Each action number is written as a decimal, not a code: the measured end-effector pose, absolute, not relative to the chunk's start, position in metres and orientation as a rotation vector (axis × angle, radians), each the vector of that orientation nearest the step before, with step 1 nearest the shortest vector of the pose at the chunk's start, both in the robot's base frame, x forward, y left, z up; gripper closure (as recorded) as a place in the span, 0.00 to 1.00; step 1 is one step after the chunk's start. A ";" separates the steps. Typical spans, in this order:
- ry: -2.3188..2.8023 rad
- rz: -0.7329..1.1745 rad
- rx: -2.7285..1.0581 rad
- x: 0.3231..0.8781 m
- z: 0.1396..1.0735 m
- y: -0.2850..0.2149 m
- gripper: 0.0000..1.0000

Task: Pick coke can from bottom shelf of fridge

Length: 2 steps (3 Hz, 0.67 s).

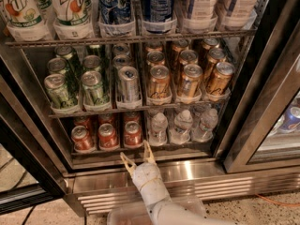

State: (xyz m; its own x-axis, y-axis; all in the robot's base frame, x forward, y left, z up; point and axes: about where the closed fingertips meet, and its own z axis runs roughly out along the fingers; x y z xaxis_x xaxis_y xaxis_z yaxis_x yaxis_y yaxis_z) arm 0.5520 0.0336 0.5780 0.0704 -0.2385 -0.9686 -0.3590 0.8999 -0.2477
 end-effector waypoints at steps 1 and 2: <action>1.510 0.078 -0.450 0.561 0.580 0.030 0.44; 1.505 0.067 -0.424 0.569 0.582 0.028 0.44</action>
Offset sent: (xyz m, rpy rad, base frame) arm 0.0249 -0.0080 0.0056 0.0403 -0.0316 -0.0830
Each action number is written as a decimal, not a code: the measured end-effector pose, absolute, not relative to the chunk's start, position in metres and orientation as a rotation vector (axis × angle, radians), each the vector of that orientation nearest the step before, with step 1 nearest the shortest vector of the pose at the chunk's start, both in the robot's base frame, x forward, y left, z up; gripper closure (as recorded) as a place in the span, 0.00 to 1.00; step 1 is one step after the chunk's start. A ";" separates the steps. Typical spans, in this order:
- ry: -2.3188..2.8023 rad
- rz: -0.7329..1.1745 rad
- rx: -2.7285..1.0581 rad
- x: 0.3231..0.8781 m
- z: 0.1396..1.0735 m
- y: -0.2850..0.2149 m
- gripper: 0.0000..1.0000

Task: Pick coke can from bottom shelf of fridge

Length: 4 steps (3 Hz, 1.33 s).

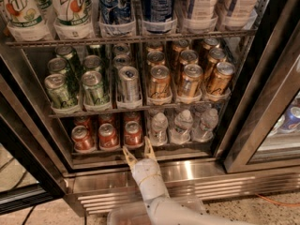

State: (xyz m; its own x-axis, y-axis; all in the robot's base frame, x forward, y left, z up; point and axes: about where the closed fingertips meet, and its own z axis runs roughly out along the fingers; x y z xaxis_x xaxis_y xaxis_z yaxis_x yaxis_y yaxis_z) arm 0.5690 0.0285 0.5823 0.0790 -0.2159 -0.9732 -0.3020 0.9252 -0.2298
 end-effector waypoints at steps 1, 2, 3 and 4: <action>1.479 0.046 -0.389 0.613 0.594 0.027 0.47; 1.481 0.044 -0.385 0.616 0.594 0.026 0.48; 1.488 0.050 -0.381 0.620 0.592 0.026 0.67; 1.488 0.050 -0.381 0.620 0.592 0.026 0.90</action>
Offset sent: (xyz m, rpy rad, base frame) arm 0.0209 -0.0015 -0.0001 0.0090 -0.0046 -0.0310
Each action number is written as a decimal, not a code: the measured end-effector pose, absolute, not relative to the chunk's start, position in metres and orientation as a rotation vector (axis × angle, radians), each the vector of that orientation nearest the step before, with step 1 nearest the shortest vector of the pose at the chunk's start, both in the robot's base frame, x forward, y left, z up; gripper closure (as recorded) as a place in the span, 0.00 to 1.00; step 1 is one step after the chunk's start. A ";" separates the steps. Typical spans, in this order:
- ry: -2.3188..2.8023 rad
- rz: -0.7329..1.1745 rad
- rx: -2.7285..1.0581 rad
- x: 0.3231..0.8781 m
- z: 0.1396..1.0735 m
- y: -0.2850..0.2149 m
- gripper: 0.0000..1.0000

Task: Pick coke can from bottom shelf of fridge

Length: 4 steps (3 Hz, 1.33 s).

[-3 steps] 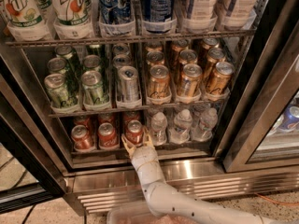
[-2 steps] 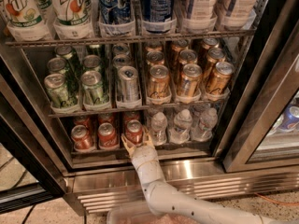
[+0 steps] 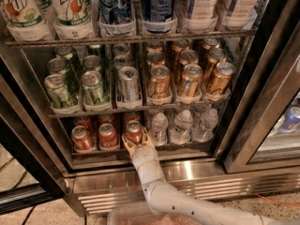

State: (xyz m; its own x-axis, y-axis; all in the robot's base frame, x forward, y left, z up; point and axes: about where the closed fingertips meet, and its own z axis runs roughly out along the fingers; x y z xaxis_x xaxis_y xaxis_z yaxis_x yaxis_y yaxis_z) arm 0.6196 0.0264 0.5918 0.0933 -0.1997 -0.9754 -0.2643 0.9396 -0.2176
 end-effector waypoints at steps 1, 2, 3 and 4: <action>1.488 0.050 -0.381 0.620 0.592 0.026 1.00; 1.488 0.050 -0.381 0.620 0.592 0.026 1.00; 1.507 0.076 -0.378 0.617 0.593 0.030 1.00; 1.522 0.118 -0.364 0.612 0.603 0.036 1.00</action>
Offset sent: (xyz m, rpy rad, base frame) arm 0.0000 0.0000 0.0000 0.0000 0.0000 0.0000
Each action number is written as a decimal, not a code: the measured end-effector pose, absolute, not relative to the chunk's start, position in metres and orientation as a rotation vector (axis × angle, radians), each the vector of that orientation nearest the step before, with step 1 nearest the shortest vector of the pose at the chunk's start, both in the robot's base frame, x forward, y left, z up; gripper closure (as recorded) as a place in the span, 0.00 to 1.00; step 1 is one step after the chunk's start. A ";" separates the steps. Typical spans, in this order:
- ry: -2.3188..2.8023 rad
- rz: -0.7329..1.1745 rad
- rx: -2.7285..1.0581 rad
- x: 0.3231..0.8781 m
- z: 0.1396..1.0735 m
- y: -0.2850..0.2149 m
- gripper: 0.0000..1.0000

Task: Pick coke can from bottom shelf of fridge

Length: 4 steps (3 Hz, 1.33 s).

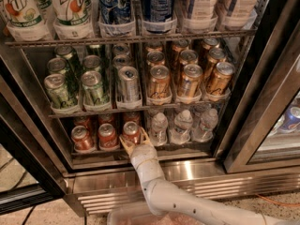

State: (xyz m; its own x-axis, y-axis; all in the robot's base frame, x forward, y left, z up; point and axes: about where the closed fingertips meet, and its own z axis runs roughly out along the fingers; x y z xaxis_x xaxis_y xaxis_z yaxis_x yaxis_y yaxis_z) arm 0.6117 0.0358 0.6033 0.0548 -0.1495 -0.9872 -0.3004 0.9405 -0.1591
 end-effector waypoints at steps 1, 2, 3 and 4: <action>1.541 0.152 -0.363 0.606 0.614 0.042 1.00; 1.556 0.161 -0.364 0.601 0.622 0.042 1.00; 1.585 0.127 -0.428 0.593 0.625 0.034 1.00; 1.639 0.087 -0.516 0.574 0.626 0.010 1.00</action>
Offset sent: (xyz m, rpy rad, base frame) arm -0.0169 0.0067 0.0273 0.0257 0.0605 0.0277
